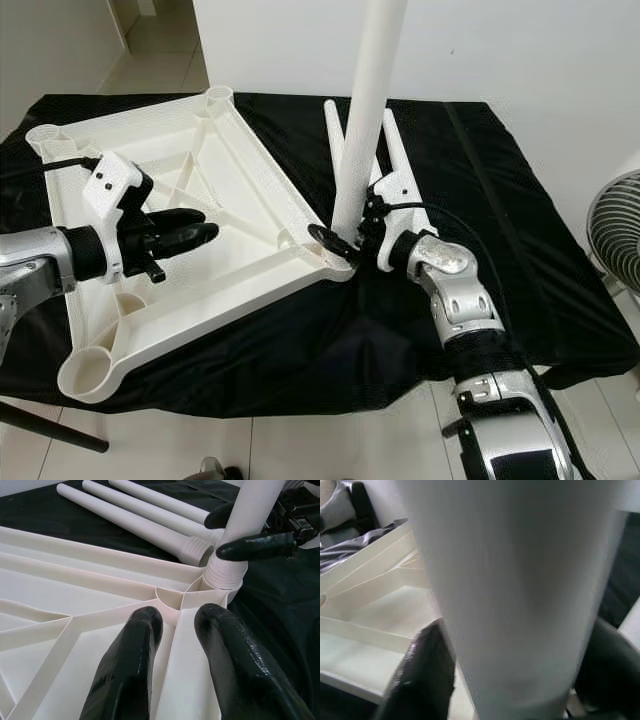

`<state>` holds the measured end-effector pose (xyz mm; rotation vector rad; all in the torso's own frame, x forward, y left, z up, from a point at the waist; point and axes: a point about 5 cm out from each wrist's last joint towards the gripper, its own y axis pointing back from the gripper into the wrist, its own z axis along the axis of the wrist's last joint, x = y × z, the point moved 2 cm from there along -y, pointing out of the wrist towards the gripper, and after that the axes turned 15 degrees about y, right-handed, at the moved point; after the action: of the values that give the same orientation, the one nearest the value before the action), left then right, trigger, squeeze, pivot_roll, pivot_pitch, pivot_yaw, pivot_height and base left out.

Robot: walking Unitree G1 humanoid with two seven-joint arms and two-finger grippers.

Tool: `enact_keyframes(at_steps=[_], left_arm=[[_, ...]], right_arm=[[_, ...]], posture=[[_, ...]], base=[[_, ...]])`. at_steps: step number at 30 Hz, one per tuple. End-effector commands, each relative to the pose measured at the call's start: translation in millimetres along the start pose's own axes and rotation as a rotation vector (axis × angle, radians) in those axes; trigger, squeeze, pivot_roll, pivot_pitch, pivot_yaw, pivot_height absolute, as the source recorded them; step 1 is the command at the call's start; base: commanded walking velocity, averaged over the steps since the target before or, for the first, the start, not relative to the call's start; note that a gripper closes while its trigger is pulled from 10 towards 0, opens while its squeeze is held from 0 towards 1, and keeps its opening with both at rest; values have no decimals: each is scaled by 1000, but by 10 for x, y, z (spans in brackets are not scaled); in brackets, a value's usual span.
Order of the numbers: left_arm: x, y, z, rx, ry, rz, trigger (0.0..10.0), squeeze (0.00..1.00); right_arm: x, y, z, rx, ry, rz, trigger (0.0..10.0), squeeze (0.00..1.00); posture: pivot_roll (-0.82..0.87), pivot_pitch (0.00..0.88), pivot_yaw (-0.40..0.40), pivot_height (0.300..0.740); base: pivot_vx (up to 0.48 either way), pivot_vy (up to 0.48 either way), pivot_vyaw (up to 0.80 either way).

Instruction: Building children table

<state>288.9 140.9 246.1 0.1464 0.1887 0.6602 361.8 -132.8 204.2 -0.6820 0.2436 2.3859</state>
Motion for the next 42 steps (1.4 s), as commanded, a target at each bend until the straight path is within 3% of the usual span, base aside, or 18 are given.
enact_keyframes(at_steps=[1, 10, 14, 25, 32, 39, 42], left_arm=[[42, 26, 36, -21, -13, 53, 10000, 0], [40, 29, 37, -21, -12, 54, 10000, 0], [33, 26, 37, -21, -11, 51, 10000, 0], [24, 30, 29, -20, -7, 50, 10000, 0], [23, 20, 24, -17, -5, 45, 10000, 0], [9, 9, 14, -16, -2, 38, 10000, 0], [5, 7, 11, -16, -1, 37, 10000, 0]], right_arm=[[30, -26, -17, -8, -46, 28, 0, 0], [62, -25, -66, -5, -82, 32, 0, 0], [120, -17, -206, 47, -141, 0, 0, 0], [288, -17, -449, 175, -183, -126, 0, 0], [316, 23, -607, 312, -150, -327, 0, 0], [311, 107, -727, 461, -217, -669, 0, 0], [342, 112, -719, 468, -238, -734, 0, 0]], posture=[[42, 111, 36, 740], [43, 113, 37, 740], [40, 117, 36, 740], [38, 122, 37, 740], [33, 125, 40, 740], [28, 129, 39, 740], [29, 129, 38, 740]], base=[[0, 0, 0], [0, 0, 0], [0, 0, 0], [0, 0, 0], [0, 0, 0], [0, 0, 0], [0, 0, 0]])
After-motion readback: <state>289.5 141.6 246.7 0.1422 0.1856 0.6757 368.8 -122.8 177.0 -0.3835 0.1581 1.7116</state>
